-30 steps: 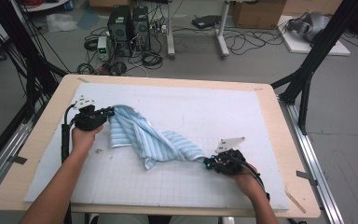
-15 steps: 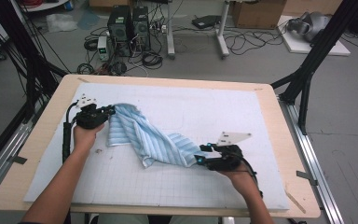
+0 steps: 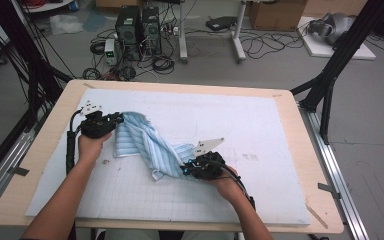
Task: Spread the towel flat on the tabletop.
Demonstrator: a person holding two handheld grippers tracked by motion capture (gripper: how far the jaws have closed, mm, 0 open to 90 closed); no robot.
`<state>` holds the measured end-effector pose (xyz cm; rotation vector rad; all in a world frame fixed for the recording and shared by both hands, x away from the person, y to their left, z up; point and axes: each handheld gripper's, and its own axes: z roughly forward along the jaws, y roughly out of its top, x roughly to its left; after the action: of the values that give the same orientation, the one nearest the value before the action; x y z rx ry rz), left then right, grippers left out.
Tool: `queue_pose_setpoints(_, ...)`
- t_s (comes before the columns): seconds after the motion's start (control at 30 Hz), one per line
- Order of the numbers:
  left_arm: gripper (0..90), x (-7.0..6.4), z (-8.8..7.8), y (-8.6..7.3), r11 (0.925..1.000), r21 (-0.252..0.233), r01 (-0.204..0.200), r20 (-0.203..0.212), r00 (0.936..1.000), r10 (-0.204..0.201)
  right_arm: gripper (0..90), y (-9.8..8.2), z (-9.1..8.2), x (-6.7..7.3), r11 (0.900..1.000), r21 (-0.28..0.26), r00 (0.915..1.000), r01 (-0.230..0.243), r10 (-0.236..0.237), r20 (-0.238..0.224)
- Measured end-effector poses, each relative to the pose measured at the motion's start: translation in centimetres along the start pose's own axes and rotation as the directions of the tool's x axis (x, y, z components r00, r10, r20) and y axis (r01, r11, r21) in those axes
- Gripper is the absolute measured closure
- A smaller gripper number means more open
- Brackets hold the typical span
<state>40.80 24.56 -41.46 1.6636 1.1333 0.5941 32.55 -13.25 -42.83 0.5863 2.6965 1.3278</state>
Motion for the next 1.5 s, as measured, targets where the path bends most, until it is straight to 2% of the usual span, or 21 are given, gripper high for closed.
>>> queue_pose_setpoints(0.13, 72.9, -0.1, -0.1, 0.1, 1.0, -0.007, 0.006, -0.013, 0.9999, -0.006, 84.7, 0.1, -0.8, -0.4, 0.997, -0.066, 0.9982, -0.032, 0.035, 0.049)
queue_pose_setpoints(0.27, 68.9, -0.2, -0.2, 0.2, 0.9999, -0.013, -0.008, -0.022, 0.9997, 0.008, 84.7, 0.4, -2.4, -2.4, 0.974, -0.197, 0.9764, -0.112, 0.144, 0.161)
queue_pose_setpoints(0.37, 67.0, -0.4, -0.1, 0.2, 0.9999, -0.014, -0.005, -0.014, 0.9999, 0.005, 84.7, 0.5, -2.9, -3.9, 0.959, -0.226, 0.9371, -0.172, 0.23, 0.262)
queue_pose_setpoints(0.4, 65.9, -0.5, -0.2, 0.2, 0.9999, -0.008, -0.009, -0.01, 0.9999, 0.009, 84.8, 0.5, -2.9, -4.9, 0.955, -0.23, 0.9097, -0.189, 0.259, 0.325)
queue_pose_setpoints(0.43, 65.9, -0.7, -0.1, 0.2, 0.9999, -0.009, -0.011, -0.006, 0.9999, 0.011, 84.8, 0.5, -2.9, -4.9, 0.955, -0.23, 0.9097, -0.189, 0.259, 0.325)
queue_pose_setpoints(0.47, 65.2, -0.8, -0.2, 0.3, 0.9999, -0.005, -0.016, 0.002, 0.9999, 0.016, 84.7, 0.4, -2.8, -6.3, 0.947, -0.231, 0.8821, -0.222, 0.296, 0.366)
queue_pose_setpoints(0.5, 65.2, -1.0, -0.2, 0.3, 0.9998, -0.005, -0.02, 0.006, 0.9998, 0.02, 84.7, 0.4, -2.8, -6.3, 0.947, -0.231, 0.8821, -0.222, 0.296, 0.366)
queue_pose_setpoints(0.53, 64.3, -1.2, -0.2, 0.3, 0.9996, -0.002, -0.029, 0.012, 0.9995, 0.029, 84.7, 0.4, -2.5, -7.3, 0.945, -0.225, 0.8567, -0.238, 0.314, 0.41)
queue_pose_setpoints(0.63, 63.1, -1.6, -0.2, 0.2, 0.9991, 0.003, -0.043, 0.027, 0.9987, 0.043, 84.6, 0.4, -2.4, -8.0, 0.941, -0.222, 0.8327, -0.255, 0.33, 0.444)
queue_pose_setpoints(0.67, 62.0, -1.8, -0.2, 0.2, 0.999, 0.004, -0.046, 0.033, 0.9984, 0.045, 84.7, 0.3, -2.3, -8.9, 0.938, -0.218, 0.8025, -0.269, 0.344, 0.488)
queue_pose_setpoints(0.7, 62.0, -1.9, -0.2, 0.1, 0.9987, 0.009, -0.051, 0.041, 0.9979, 0.05, 84.7, 0.3, -2.3, -8.9, 0.938, -0.218, 0.8025, -0.269, 0.344, 0.488)
queue_pose_setpoints(0.73, 59.6, -2.3, -0.2, -0.1, 0.9985, 0.022, -0.051, 0.059, 0.9971, 0.049, 84.7, -0.1, -2.1, -9.8, 0.933, -0.194, 0.7611, -0.303, 0.36, 0.54)
queue_pose_setpoints(0.77, 57.6, -2.3, -0.2, -0.1, 0.9985, 0.022, -0.051, 0.059, 0.9971, 0.049, 84.7, -0.1, -2.1, -9.8, 0.933, -0.194, 0.7611, -0.303, 0.36, 0.54)
queue_pose_setpoints(0.8, 55.9, -2.5, -0.1, -0.2, 0.9984, 0.028, -0.049, 0.07, 0.9964, 0.047, 83.7, -0.6, -2.1, -10.6, 0.925, -0.187, 0.7382, -0.331, 0.377, 0.559)
queue_pose_setpoints(0.93, 48.2, -3.3, 0.2, -0.8, 0.9957, 0.074, -0.054, 0.132, 0.9902, 0.044, 67.3, -1.3, -2.5, -11.0, 0.898, -0.223, 0.7163, -0.378, 0.437, 0.544)
queue_pose_setpoints(1.0, 44.2, -4.0, 0.5, -0.9, 0.9931, 0.099, -0.063, 0.183, 0.9822, 0.044, 61.8, -1.4, -3.2, -10.6, 0.894, -0.255, 0.7221, -0.37, 0.449, 0.526)
queue_pose_setpoints(1.1, 41.0, -5.5, 0.8, -1.1, 0.9878, 0.109, -0.111, 0.25, 0.9649, 0.081, 55.1, -1.6, -4.7, -9.2, 0.908, -0.25, 0.7585, -0.337, 0.419, 0.499)
queue_pose_setpoints(1.17, 40.2, -6.7, 1.3, -1.4, 0.9809, 0.12, -0.153, 0.295, 0.949, 0.112, 55.2, -1.8, -5.1, -8.7, 0.91, -0.258, 0.7675, -0.324, 0.413, 0.49)
queue_pose_setpoints(1.27, 36.8, -8.3, 2.1, -2.1, 0.9663, 0.159, -0.203, 0.342, 0.9295, 0.139, 53.9, -2.3, -6.3, -7.3, 0.925, -0.251, 0.7938, -0.285, 0.374, 0.479)
queue_pose_setpoints(1.4, 35.7, -10.0, 2.8, -2.9, 0.9457, 0.188, -0.265, 0.41, 0.8961, 0.169, 52.0, -3.3, -7.1, -6.1, 0.931, -0.246, 0.8119, -0.268, 0.356, 0.463)
queue_pose_setpoints(1.5, 34.6, -11.2, 3.4, -3.6, 0.9213, 0.221, -0.32, 0.399, 0.8918, 0.214, 51.1, -4.2, -7.5, -5.6, 0.93, -0.238, 0.8202, -0.281, 0.361, 0.443)
